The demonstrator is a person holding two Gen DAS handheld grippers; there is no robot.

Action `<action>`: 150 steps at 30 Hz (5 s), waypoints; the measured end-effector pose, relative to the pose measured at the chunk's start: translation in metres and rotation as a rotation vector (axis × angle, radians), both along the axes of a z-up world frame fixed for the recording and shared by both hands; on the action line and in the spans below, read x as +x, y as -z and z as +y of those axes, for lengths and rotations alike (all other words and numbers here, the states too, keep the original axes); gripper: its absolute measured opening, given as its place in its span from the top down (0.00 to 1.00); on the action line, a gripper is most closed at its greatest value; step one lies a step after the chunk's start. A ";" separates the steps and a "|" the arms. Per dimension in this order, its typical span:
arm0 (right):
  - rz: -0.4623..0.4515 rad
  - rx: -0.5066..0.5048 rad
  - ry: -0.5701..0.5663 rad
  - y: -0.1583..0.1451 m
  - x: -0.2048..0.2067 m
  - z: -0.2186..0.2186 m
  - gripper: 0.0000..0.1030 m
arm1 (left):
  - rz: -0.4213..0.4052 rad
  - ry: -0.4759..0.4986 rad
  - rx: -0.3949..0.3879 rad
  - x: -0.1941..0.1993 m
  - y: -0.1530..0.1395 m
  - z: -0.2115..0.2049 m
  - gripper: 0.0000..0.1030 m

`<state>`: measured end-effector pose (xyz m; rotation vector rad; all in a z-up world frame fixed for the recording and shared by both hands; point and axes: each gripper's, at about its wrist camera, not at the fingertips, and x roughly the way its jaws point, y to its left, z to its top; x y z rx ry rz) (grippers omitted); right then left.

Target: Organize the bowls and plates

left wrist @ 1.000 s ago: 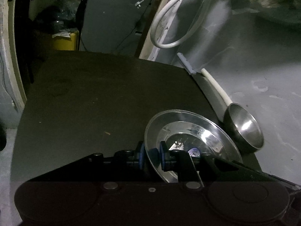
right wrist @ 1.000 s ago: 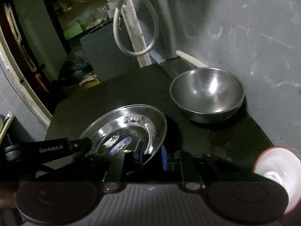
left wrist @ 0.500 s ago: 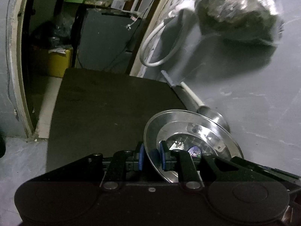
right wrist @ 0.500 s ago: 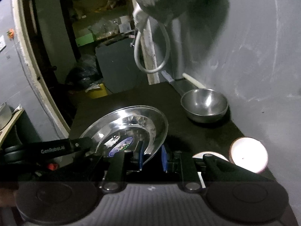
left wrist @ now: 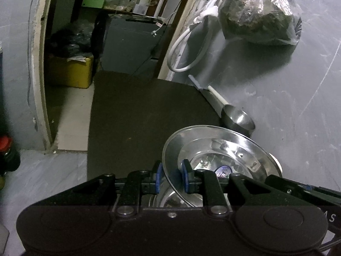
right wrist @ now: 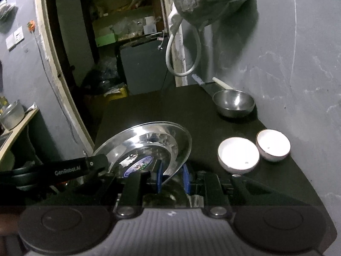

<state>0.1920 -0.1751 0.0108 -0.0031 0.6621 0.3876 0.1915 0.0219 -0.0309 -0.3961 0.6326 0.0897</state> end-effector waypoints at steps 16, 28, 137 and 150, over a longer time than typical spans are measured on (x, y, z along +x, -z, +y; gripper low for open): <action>0.041 -0.042 -0.066 0.026 -0.018 -0.008 0.76 | 0.072 0.003 0.017 -0.015 0.023 -0.009 0.78; 0.110 -0.028 -0.074 0.049 -0.007 -0.021 0.74 | 0.128 0.021 0.076 0.000 0.035 -0.023 0.78; 0.070 0.141 0.274 0.036 0.190 -0.090 0.00 | 0.213 0.010 0.079 0.185 -0.032 -0.003 0.01; 0.152 0.165 0.398 0.090 0.267 -0.073 0.00 | 0.263 0.290 0.019 0.369 0.010 -0.075 0.01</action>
